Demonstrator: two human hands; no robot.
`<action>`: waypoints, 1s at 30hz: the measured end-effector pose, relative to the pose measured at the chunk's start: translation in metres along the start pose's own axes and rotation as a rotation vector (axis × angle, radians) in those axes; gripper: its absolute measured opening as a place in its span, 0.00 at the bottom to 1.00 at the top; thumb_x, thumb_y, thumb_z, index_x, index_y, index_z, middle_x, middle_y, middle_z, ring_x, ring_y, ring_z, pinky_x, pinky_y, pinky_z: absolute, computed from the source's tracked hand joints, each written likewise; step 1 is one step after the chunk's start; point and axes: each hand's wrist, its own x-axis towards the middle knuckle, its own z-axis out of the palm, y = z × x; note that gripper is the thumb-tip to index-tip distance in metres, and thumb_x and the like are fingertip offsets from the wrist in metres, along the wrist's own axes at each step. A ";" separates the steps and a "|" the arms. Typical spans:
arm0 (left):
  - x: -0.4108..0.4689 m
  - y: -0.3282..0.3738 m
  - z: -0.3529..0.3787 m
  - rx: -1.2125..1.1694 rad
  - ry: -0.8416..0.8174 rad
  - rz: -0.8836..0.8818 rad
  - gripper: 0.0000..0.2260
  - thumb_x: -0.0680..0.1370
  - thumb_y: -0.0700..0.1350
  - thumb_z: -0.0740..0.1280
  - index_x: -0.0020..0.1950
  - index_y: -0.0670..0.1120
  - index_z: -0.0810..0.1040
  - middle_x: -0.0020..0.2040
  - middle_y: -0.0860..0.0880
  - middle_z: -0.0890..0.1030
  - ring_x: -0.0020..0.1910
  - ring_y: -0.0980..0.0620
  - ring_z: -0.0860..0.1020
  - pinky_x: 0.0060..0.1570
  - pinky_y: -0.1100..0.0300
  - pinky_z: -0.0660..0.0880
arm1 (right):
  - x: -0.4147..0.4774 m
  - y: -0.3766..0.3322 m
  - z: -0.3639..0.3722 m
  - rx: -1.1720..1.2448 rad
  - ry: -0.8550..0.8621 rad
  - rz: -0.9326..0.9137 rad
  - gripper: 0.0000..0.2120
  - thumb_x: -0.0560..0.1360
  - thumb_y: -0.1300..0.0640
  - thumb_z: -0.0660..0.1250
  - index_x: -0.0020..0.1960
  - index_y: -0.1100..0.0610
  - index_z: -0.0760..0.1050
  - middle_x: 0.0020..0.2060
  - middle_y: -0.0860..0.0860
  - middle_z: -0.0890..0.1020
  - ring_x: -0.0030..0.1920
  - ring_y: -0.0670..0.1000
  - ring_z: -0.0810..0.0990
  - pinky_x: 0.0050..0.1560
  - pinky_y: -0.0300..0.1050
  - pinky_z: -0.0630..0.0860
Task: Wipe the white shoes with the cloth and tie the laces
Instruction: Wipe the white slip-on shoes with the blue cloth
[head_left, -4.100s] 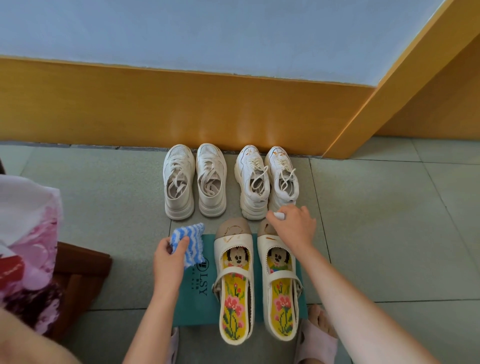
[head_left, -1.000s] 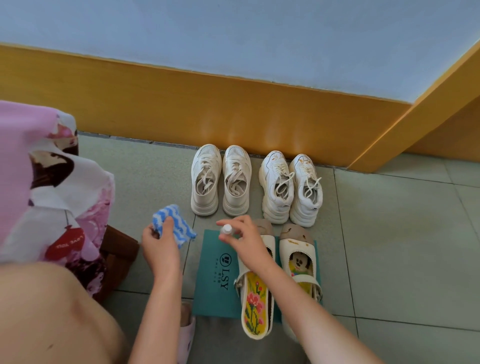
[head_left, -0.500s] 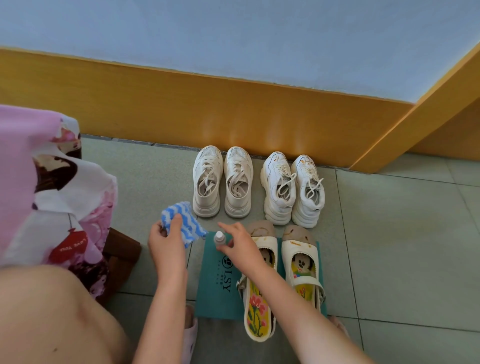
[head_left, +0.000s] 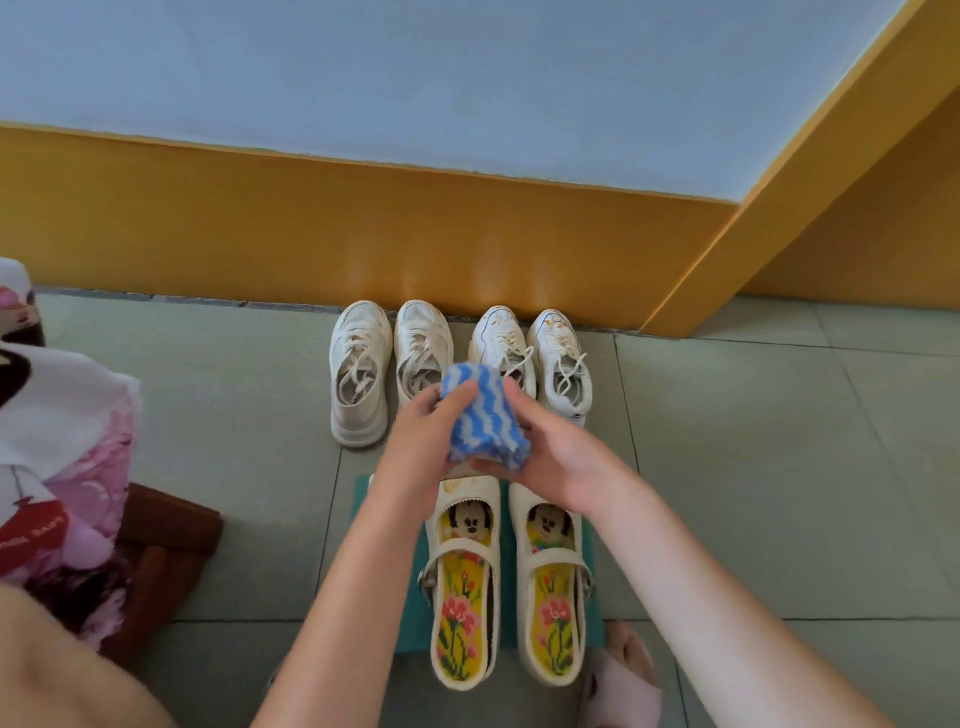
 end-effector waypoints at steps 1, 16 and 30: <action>0.004 -0.003 0.008 0.018 -0.020 -0.017 0.10 0.78 0.48 0.65 0.56 0.46 0.77 0.51 0.46 0.83 0.48 0.50 0.81 0.51 0.55 0.77 | -0.004 -0.004 -0.007 0.045 0.040 -0.003 0.24 0.75 0.46 0.65 0.64 0.59 0.74 0.59 0.58 0.80 0.61 0.56 0.78 0.66 0.55 0.70; -0.003 -0.118 0.060 0.794 0.056 0.028 0.28 0.75 0.50 0.68 0.72 0.47 0.61 0.70 0.48 0.64 0.70 0.50 0.62 0.68 0.55 0.62 | 0.009 -0.018 -0.125 -0.618 0.586 -0.392 0.11 0.79 0.55 0.63 0.59 0.57 0.72 0.54 0.54 0.80 0.55 0.53 0.79 0.55 0.46 0.75; -0.018 -0.175 0.090 1.167 0.224 -0.078 0.52 0.68 0.58 0.72 0.76 0.42 0.40 0.75 0.45 0.52 0.74 0.47 0.54 0.71 0.53 0.59 | 0.038 0.056 -0.130 -1.113 0.182 -0.177 0.25 0.81 0.49 0.57 0.76 0.41 0.54 0.77 0.45 0.53 0.76 0.46 0.52 0.74 0.48 0.52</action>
